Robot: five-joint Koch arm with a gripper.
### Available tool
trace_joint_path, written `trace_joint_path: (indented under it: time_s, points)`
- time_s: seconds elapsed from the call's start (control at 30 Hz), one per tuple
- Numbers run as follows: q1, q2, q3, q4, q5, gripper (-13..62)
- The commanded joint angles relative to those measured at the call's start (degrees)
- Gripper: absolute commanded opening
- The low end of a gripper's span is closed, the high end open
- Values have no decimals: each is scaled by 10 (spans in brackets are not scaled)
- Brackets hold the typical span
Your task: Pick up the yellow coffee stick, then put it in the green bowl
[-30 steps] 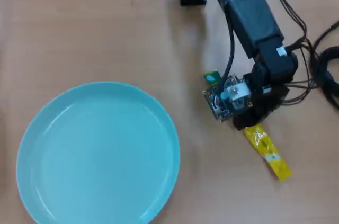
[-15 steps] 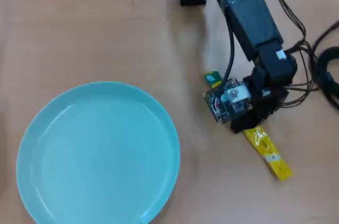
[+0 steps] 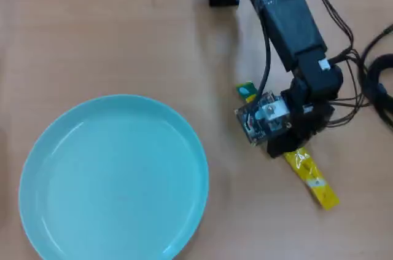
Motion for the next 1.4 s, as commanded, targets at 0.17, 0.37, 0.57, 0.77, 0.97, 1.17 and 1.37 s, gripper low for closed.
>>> trace_joint_path:
  time_s: [0.17,0.37,0.57,0.77,0.97,1.17,1.37]
  points:
    - [10,-13,-53,-46,5,336]
    - [10,-14,-52,-56,6,265]
    - [10,-14,-47,-54,6,41]
    - [9,-14,-47,-50,5,-54]
    - [7,-14,-47,-45,6,-69]
    - [6,-11,-50,-16,-11,-69]
    - [6,-6,-54,9,-120,-69]
